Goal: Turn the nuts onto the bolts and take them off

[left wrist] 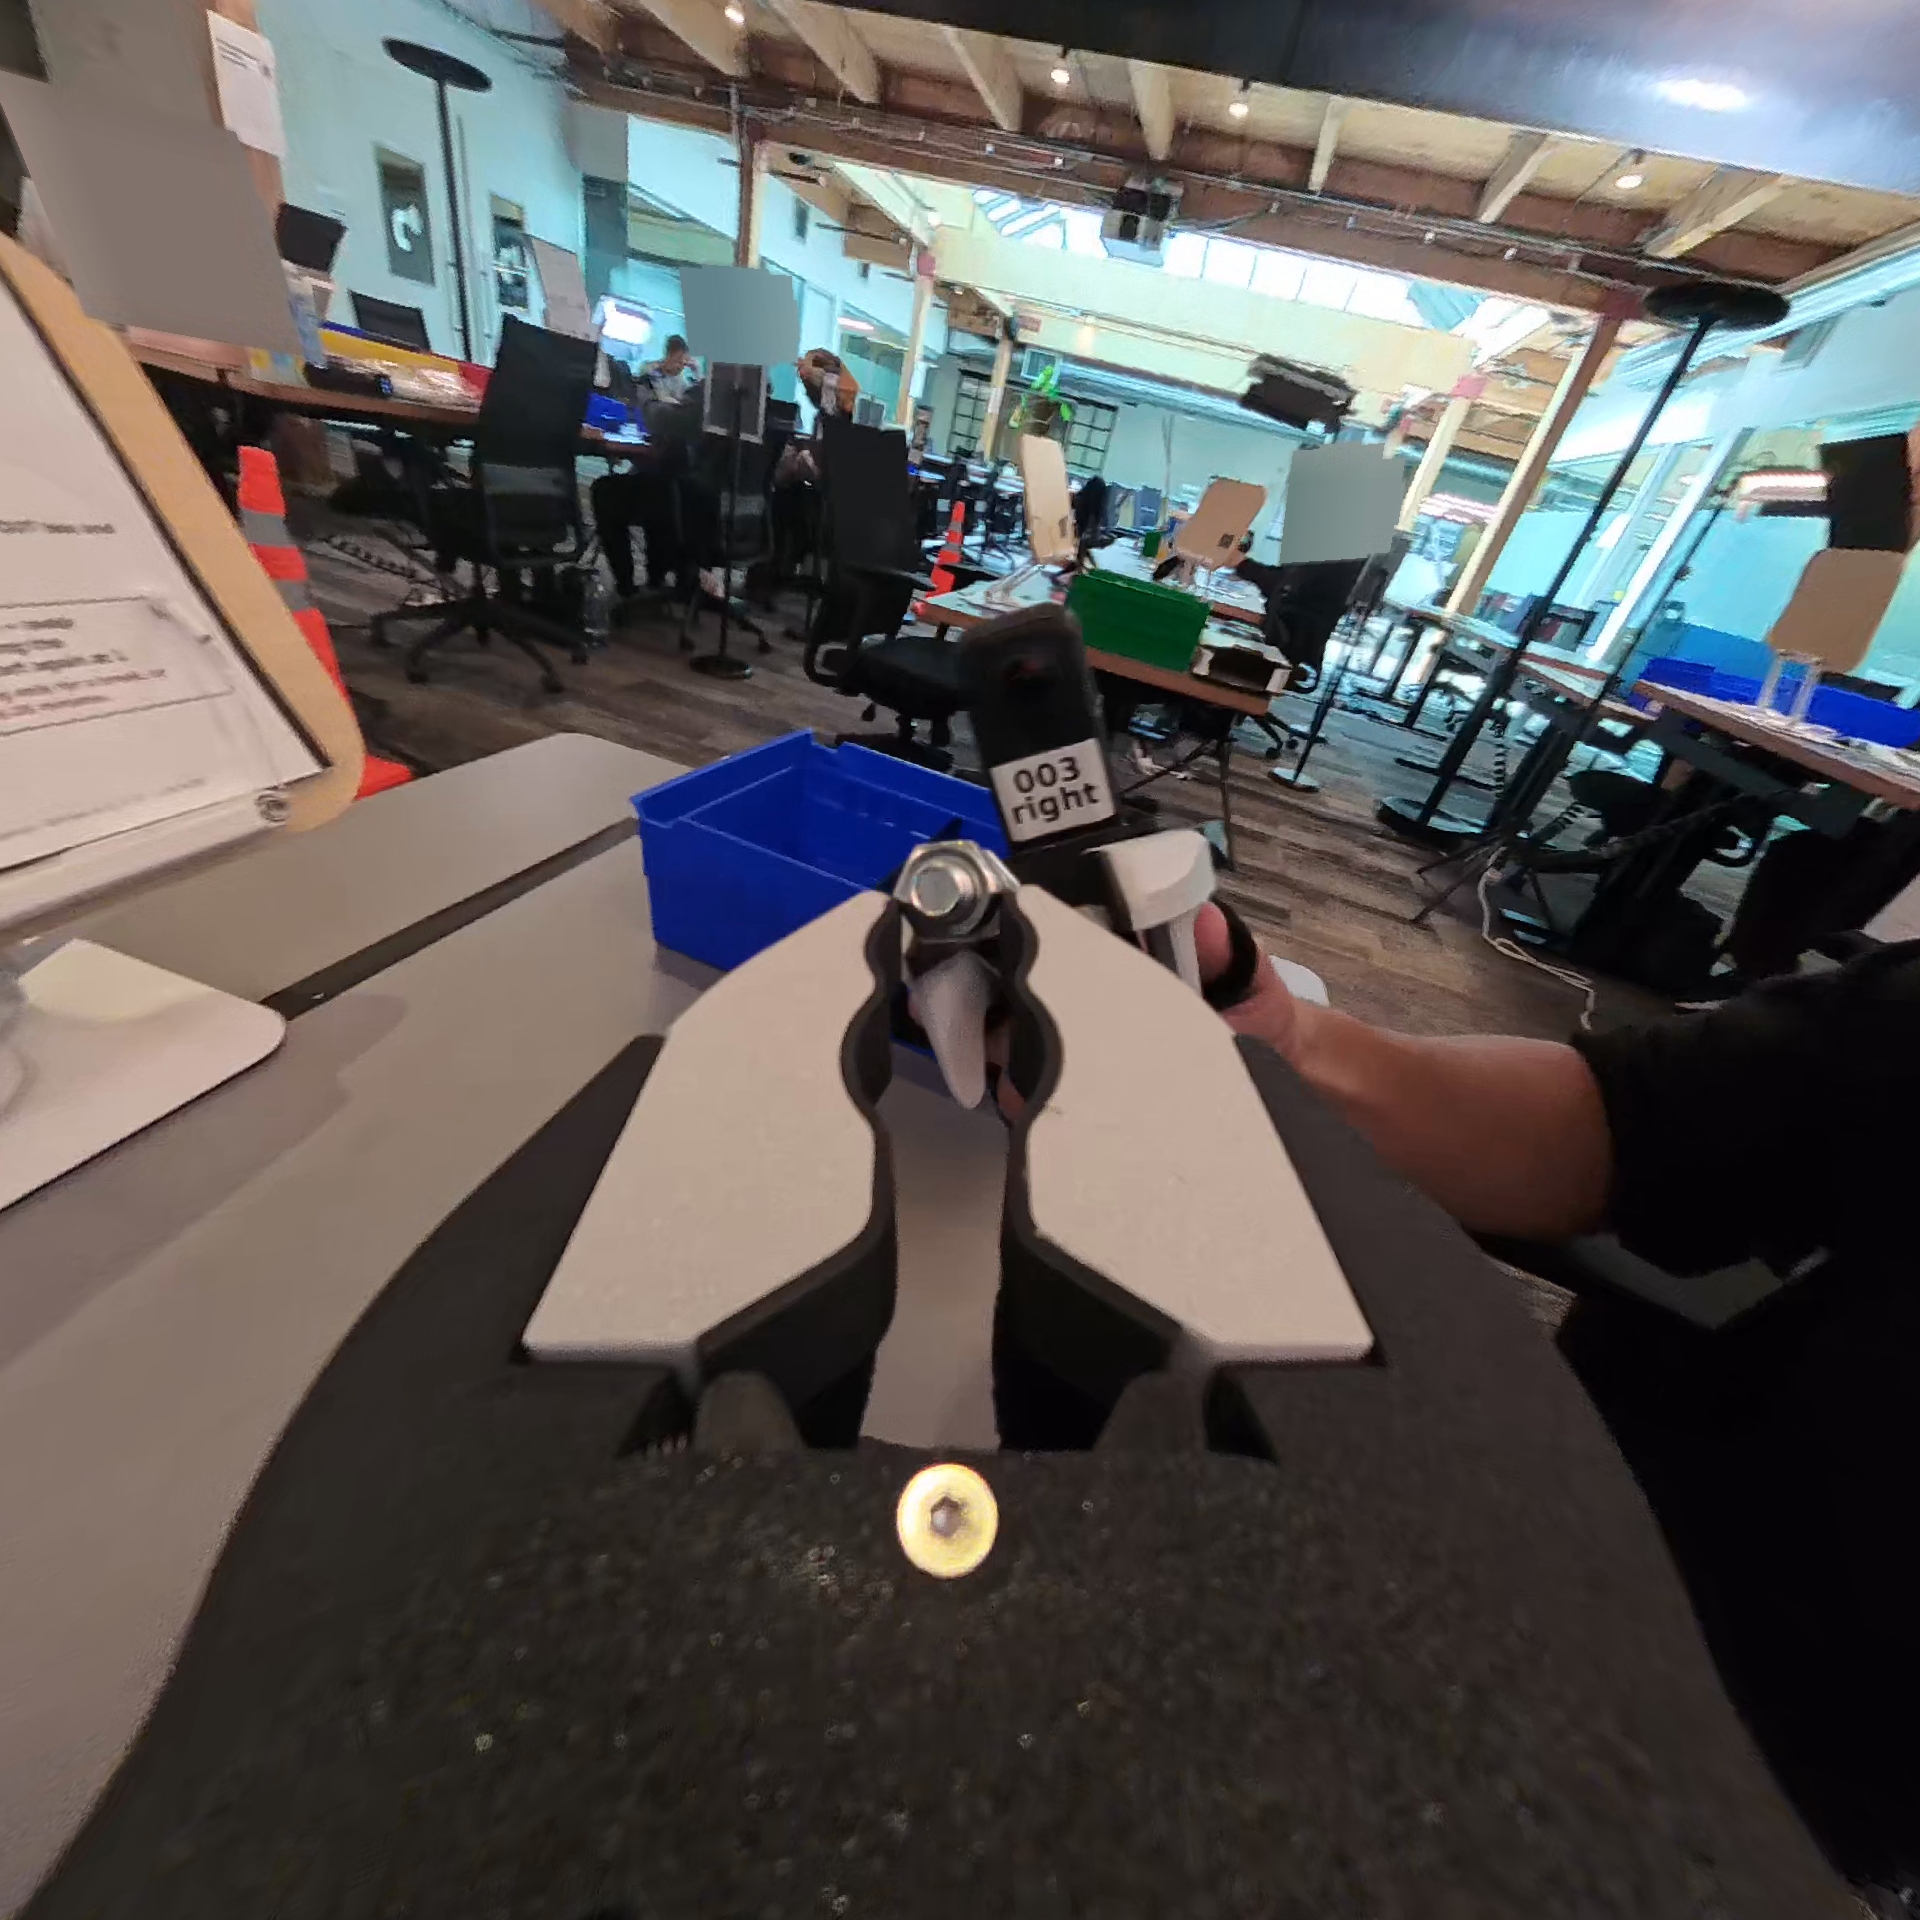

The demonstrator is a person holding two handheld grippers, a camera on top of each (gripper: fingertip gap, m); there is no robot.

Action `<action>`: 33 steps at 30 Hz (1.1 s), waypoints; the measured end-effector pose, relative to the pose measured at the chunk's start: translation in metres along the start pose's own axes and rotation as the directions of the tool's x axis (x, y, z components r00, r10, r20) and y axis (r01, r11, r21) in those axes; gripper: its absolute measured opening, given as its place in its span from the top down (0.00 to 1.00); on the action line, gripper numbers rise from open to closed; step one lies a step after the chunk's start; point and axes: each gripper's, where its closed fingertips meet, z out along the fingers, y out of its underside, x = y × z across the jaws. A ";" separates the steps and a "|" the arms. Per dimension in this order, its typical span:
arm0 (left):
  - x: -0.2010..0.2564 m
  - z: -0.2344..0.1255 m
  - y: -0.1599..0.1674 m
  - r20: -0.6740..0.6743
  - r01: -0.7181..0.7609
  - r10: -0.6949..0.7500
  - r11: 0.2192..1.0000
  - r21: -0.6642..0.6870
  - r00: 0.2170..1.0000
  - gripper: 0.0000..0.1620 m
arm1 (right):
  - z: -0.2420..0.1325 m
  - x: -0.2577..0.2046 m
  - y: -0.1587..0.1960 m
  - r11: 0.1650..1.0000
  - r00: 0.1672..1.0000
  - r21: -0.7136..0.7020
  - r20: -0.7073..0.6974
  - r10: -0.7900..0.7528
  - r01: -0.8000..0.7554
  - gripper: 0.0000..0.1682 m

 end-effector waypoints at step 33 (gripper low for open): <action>0.027 0.007 0.028 -0.175 -0.170 0.146 0.977 -0.126 0.974 0.77 | -0.012 0.001 0.028 0.964 0.995 -0.244 -0.028 0.099 -0.103 0.89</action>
